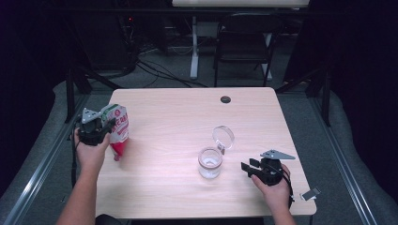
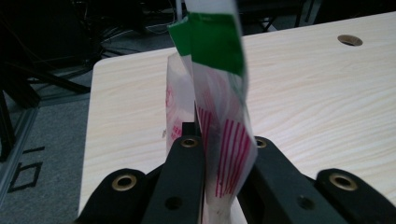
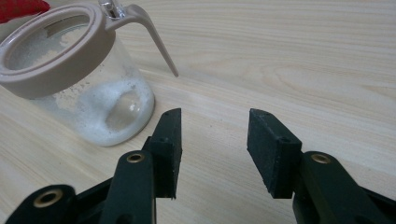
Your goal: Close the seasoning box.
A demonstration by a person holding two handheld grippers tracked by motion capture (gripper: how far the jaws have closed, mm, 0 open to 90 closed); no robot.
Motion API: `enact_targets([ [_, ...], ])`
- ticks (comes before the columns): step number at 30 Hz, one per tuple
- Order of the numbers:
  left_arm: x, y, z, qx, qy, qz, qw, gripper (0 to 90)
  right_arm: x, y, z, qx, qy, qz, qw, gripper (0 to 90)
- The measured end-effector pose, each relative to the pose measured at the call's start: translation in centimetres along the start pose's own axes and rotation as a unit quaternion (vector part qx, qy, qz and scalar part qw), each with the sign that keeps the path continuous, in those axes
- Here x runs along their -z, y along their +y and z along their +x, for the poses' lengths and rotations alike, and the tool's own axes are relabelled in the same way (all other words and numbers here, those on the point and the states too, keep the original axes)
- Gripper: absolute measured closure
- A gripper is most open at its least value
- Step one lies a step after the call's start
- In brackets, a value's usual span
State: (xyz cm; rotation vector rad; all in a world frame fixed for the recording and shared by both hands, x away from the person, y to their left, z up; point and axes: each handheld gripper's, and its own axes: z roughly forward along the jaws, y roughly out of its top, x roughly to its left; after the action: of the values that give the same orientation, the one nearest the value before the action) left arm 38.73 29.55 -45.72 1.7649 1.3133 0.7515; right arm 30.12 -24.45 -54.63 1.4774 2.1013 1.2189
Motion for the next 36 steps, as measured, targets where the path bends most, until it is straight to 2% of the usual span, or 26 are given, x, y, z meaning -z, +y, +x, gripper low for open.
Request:
enact_targets([
  [3,0.4,0.8,0.0,-0.010,0.000,0.000,0.9999,90.0,0.0,0.0,0.1,0.001,0.003,-0.001,1.0000,55.3],
  [8,1.1,1.9,-0.7,-0.029,-0.006,0.000,0.9996,90.0,0.0,0.1,0.1,0.001,0.004,-0.001,1.0000,55.3],
  [13,1.5,2.7,-1.7,-0.038,-0.033,-0.002,0.9987,90.0,0.0,0.1,0.1,0.005,0.004,-0.002,1.0000,55.3],
  [17,1.7,3.1,-3.2,-0.051,-0.057,-0.001,0.9971,90.0,-0.1,0.2,0.1,0.003,0.008,-0.004,1.0000,55.2],
  [21,1.6,3.3,-5.3,-0.078,-0.085,0.005,0.9933,90.0,0.0,0.2,0.1,0.004,0.005,-0.003,1.0000,55.2],
  [26,1.5,3.4,-7.6,-0.100,-0.114,0.009,0.9884,90.0,-0.1,0.1,0.1,0.002,0.009,-0.005,0.9999,55.1],
  [31,1.8,3.3,-9.5,-0.107,-0.145,0.001,0.9837,90.0,0.0,0.1,0.0,0.002,0.009,-0.003,1.0000,55.1],
  [36,2.0,3.1,-11.3,-0.119,-0.174,0.002,0.9775,90.0,0.0,0.2,0.0,0.002,0.009,-0.004,0.9999,55.0],
])
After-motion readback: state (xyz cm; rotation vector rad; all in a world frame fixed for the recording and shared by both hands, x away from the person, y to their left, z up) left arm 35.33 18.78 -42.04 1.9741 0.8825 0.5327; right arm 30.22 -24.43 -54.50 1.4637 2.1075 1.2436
